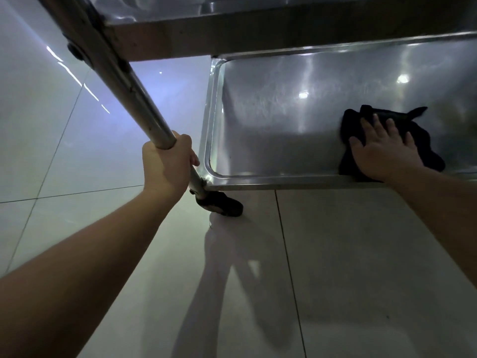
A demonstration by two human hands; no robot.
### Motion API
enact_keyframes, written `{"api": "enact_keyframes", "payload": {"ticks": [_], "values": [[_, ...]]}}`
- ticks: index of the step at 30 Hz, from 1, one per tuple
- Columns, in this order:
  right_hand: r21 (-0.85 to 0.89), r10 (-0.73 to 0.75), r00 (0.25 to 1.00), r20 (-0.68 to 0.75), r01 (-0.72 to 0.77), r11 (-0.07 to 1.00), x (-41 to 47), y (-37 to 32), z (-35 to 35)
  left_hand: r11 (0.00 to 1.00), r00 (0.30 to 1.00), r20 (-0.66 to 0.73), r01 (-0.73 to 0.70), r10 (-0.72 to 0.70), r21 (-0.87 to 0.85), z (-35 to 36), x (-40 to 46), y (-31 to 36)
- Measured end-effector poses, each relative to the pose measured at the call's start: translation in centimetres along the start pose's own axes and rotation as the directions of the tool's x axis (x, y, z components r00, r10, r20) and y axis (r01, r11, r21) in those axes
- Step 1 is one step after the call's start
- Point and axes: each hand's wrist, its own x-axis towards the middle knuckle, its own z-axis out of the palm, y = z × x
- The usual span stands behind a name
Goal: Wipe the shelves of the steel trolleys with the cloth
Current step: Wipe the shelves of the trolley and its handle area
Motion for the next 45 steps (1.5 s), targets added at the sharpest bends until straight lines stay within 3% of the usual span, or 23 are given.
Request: {"api": "enact_keyframes", "payload": {"ticks": [4, 9, 12, 16, 18, 20, 22, 25, 29, 32, 35, 40, 45], "values": [[-0.040, -0.054, 0.998, 0.036, 0.055, 0.998, -0.3, -0.7, -0.1, 0.998, 0.999, -0.008, 0.039, -0.039, 0.047, -0.2, -0.4, 0.3], [-0.087, -0.367, 0.926, 0.087, 0.374, 0.923, -3.3, -5.0, 1.3, 0.989, 0.995, -0.003, 0.100, -0.100, 0.105, -0.4, -0.8, 1.3], [-0.057, -0.454, 0.878, 0.151, 0.467, 0.883, -3.7, -6.0, 1.4, 0.978, 0.990, 0.026, 0.134, -0.140, 0.159, -0.9, -1.0, 1.8], [-0.083, -0.468, 0.840, 0.274, 0.506, 0.859, -2.4, -5.3, 0.4, 0.925, 0.979, 0.045, 0.171, -0.198, 0.340, -2.0, -0.9, 2.3], [-0.106, -0.469, 0.826, 0.314, 0.521, 0.847, -2.3, -5.4, 0.0, 0.844, 0.964, 0.102, 0.161, -0.246, 0.511, -2.7, -0.8, 2.3], [-0.112, -0.460, 0.827, 0.324, 0.516, 0.849, -2.4, -5.6, -0.1, 0.713, 0.904, 0.191, 0.158, -0.383, 0.684, -3.4, -1.0, 2.1], [-0.111, -0.464, 0.824, 0.326, 0.521, 0.846, -2.5, -5.5, -0.1, 0.609, 0.785, 0.247, 0.200, -0.568, 0.768, -3.9, -1.8, 1.7], [-0.097, -0.496, 0.811, 0.310, 0.546, 0.832, -2.6, -5.0, 0.1, 0.553, 0.667, 0.347, 0.118, -0.659, 0.825, -3.1, -3.4, 1.6], [-0.099, -0.535, 0.815, 0.221, 0.565, 0.819, -2.9, -4.4, 0.8, 0.586, 0.698, 0.467, -0.084, -0.543, 0.806, 1.3, -4.4, 2.2], [-0.084, -0.541, 0.827, 0.156, 0.557, 0.827, -3.2, -4.3, 1.2, 0.539, 0.769, 0.537, -0.305, -0.347, 0.785, 5.1, -5.4, 2.5], [-0.062, -0.540, 0.836, 0.101, 0.547, 0.835, -3.5, -4.4, 1.4, 0.587, 0.801, 0.587, -0.422, -0.115, 0.691, 8.3, -6.2, 1.7], [-0.046, -0.552, 0.834, 0.022, 0.552, 0.832, -4.0, -4.3, 1.9, 0.753, 0.821, 0.565, -0.423, 0.083, 0.503, 13.6, -6.1, 0.9], [-0.026, -0.579, 0.815, 0.009, 0.579, 0.815, -3.5, -3.9, 1.7, 0.756, 0.889, 0.431, -0.389, 0.157, 0.526, 17.8, -5.9, 0.7]]}}
